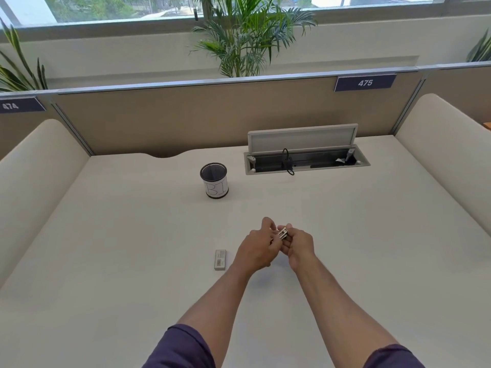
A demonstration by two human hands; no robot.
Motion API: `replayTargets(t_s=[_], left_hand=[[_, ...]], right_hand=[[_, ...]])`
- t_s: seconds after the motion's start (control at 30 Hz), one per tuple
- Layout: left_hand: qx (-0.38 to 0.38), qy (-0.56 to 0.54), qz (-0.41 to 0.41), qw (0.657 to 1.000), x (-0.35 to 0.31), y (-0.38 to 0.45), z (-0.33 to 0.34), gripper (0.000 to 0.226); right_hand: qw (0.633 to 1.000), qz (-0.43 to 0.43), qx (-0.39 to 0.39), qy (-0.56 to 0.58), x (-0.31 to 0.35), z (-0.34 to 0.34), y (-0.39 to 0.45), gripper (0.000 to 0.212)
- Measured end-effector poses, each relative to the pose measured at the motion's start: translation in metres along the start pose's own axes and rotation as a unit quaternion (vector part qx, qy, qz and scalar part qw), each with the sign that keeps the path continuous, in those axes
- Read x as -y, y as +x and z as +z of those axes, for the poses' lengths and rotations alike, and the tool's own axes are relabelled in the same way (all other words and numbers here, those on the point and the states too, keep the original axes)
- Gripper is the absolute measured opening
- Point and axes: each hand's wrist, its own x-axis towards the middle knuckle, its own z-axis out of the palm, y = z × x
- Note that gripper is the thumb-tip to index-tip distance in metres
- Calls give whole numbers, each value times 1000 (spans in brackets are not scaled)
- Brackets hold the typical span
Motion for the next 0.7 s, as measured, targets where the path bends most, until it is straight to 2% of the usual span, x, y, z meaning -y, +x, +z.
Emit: replayTargets(t_s=[0.13,0.33,0.43,0.5,0.57,0.7], left_hand=[[-10,-103,-95,990,0,-2,2,15],[142,-251,-189,939,5,2,-8,39],[183,-281,-224,915,9,4,-14,37],[179,-305,-220,909,14,5,-18,34],[151,-309,-193,919,20,5,-21,33],[75,-278,-120,950,30,-1,-20,30]], right_hand=[[999,-7,-25,19,2,-3,4,31],[999,-18,-34,25,3,-15,13,30],[998,-51,7,-31,7,-18,11,31],[984,-99,57,-135,15,-22,8,33],[964,-119,107,-214,27,-27,8,32],[939,-104,199,-260,37,-38,9,23]])
